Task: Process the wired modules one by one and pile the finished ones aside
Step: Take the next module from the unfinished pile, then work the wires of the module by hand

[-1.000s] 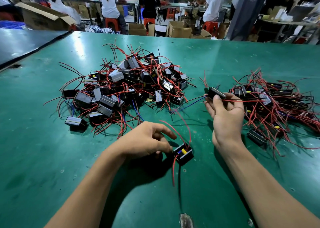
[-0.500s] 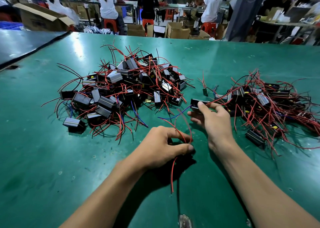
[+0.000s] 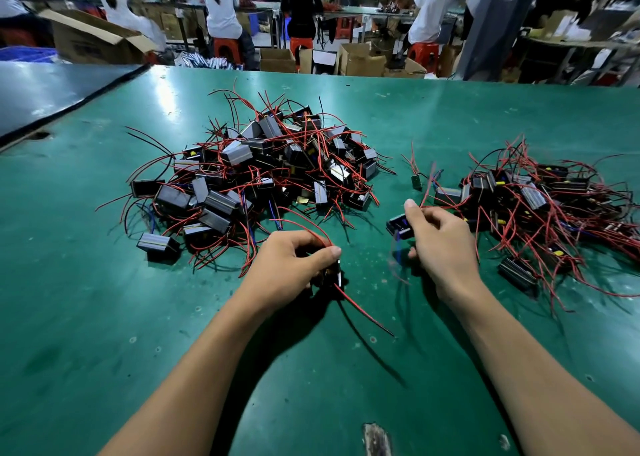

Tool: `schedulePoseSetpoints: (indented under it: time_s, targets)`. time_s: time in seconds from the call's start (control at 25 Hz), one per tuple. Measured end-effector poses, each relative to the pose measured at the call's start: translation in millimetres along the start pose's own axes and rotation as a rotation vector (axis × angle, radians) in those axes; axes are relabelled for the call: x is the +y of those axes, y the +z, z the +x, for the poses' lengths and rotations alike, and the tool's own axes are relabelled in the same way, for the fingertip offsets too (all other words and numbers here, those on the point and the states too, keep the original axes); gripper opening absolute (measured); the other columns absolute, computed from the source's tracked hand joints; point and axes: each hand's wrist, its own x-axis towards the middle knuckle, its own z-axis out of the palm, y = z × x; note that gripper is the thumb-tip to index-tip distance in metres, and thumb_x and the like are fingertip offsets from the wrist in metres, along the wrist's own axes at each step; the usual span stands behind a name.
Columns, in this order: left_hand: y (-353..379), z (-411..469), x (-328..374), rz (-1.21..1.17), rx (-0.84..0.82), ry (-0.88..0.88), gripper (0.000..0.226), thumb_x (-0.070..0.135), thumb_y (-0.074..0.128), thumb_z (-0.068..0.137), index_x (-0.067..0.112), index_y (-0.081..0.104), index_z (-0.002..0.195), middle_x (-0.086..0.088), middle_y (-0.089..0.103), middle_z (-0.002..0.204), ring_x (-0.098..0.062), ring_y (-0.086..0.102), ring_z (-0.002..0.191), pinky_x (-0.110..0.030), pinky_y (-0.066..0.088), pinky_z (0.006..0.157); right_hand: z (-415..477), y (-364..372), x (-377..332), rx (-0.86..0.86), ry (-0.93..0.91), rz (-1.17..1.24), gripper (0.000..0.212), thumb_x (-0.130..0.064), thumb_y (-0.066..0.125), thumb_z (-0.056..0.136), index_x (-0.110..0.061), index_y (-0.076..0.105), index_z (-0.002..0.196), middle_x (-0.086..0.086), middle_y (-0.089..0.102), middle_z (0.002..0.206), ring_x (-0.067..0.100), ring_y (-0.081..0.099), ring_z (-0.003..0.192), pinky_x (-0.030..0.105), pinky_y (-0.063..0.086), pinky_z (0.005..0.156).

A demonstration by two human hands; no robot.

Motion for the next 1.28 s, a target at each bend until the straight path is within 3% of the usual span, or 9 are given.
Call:
schedulePoseSetpoints:
  time_s: [0.12, 0.32, 0.52, 0.64, 0.8, 0.92, 1.04, 1.16, 1.28]
  targets:
    - [-1, 0, 1, -0.009, 0.010, -0.015, 0.014, 0.025, 0.073, 0.087, 0.013, 0.074, 0.082, 0.007, 0.063, 0.055, -0.006, 0.053, 0.045, -0.019, 0.043, 0.048, 0, -3, -2, -0.037, -0.113, -0.189, 0.043, -0.051, 0.058, 0.095, -0.015, 0.073, 0.077, -0.004, 0.071, 0.072, 0.018, 0.062, 0.075, 0.017, 0.042, 0.064]
    - [-1, -2, 3, -0.009, 0.073, -0.018, 0.019, 0.026, 0.075, 0.085, 0.009, 0.073, 0.077, -0.002, 0.065, 0.056, -0.016, 0.055, 0.046, -0.024, 0.049, 0.052, -1, -3, 1, -0.217, -0.085, -0.102, 0.034, -0.049, 0.064, 0.093, -0.019, 0.076, 0.084, -0.005, 0.076, 0.079, 0.021, 0.074, 0.080, 0.041, 0.057, 0.084]
    - [4, -8, 8, 0.057, 0.170, -0.047, 0.036, 0.027, 0.081, 0.080, -0.001, 0.062, 0.069, -0.009, 0.068, 0.054, -0.022, 0.069, 0.048, -0.034, 0.059, 0.055, -4, -3, 0, -0.204, -0.158, -0.244, 0.028, -0.044, 0.063, 0.094, -0.022, 0.075, 0.081, -0.013, 0.071, 0.071, 0.005, 0.065, 0.073, 0.012, 0.041, 0.065]
    - [4, -12, 13, 0.112, 0.143, -0.041, 0.052, 0.033, 0.070, 0.089, -0.009, 0.051, 0.064, -0.012, 0.061, 0.044, -0.023, 0.063, 0.038, -0.026, 0.049, 0.043, -3, -3, 0, -0.124, -0.181, -0.287, 0.023, -0.038, 0.066, 0.093, -0.018, 0.074, 0.089, -0.006, 0.068, 0.078, 0.013, 0.061, 0.076, 0.016, 0.032, 0.063]
    - [16, -24, 22, 0.130, 0.131, 0.302, 0.041, 0.031, 0.071, 0.087, 0.004, 0.059, 0.058, -0.006, 0.058, 0.045, -0.017, 0.052, 0.038, -0.025, 0.038, 0.040, 6, -16, -1, -0.110, -0.099, -0.242, 0.017, -0.036, 0.069, 0.091, -0.019, 0.067, 0.090, -0.007, 0.066, 0.077, 0.006, 0.057, 0.068, 0.023, 0.037, 0.063]
    - [26, -24, 24, 0.271, 0.132, 0.569, 0.006, 0.016, 0.072, 0.080, 0.010, 0.071, 0.079, 0.000, 0.069, 0.075, -0.017, 0.064, 0.073, -0.031, 0.051, 0.068, 12, -28, -2, -0.252, -0.023, -0.096, 0.007, -0.021, 0.068, 0.093, -0.019, 0.066, 0.088, 0.006, 0.068, 0.079, 0.014, 0.056, 0.053, 0.022, 0.042, 0.051]
    - [21, -18, 21, 0.442, -0.042, 0.590, 0.020, 0.009, 0.074, 0.081, 0.013, 0.078, 0.100, 0.003, 0.075, 0.098, -0.017, 0.064, 0.106, -0.029, 0.047, 0.098, 15, -41, -5, -0.397, -0.125, -0.134, 0.017, -0.004, 0.069, 0.090, -0.022, 0.070, 0.089, 0.006, 0.068, 0.083, 0.016, 0.058, 0.060, 0.026, 0.046, 0.058]
    - [15, -15, 19, 0.524, -0.113, 0.617, 0.012, 0.021, 0.073, 0.086, 0.016, 0.080, 0.094, 0.005, 0.076, 0.091, -0.016, 0.067, 0.093, -0.033, 0.052, 0.086, 13, -46, -9, -0.577, -0.165, -0.225, 0.027, 0.000, 0.071, 0.084, -0.027, 0.076, 0.086, 0.003, 0.071, 0.076, 0.011, 0.058, 0.061, 0.023, 0.047, 0.063]
    - [12, -16, 21, 0.525, -0.048, 0.553, 0.019, 0.035, 0.065, 0.087, 0.022, 0.078, 0.089, 0.006, 0.073, 0.079, -0.016, 0.064, 0.076, -0.035, 0.052, 0.072, 8, -33, -6, -0.435, -0.216, -0.260, 0.010, -0.016, 0.075, 0.086, -0.025, 0.073, 0.082, -0.010, 0.072, 0.071, 0.002, 0.062, 0.062, 0.015, 0.046, 0.064]
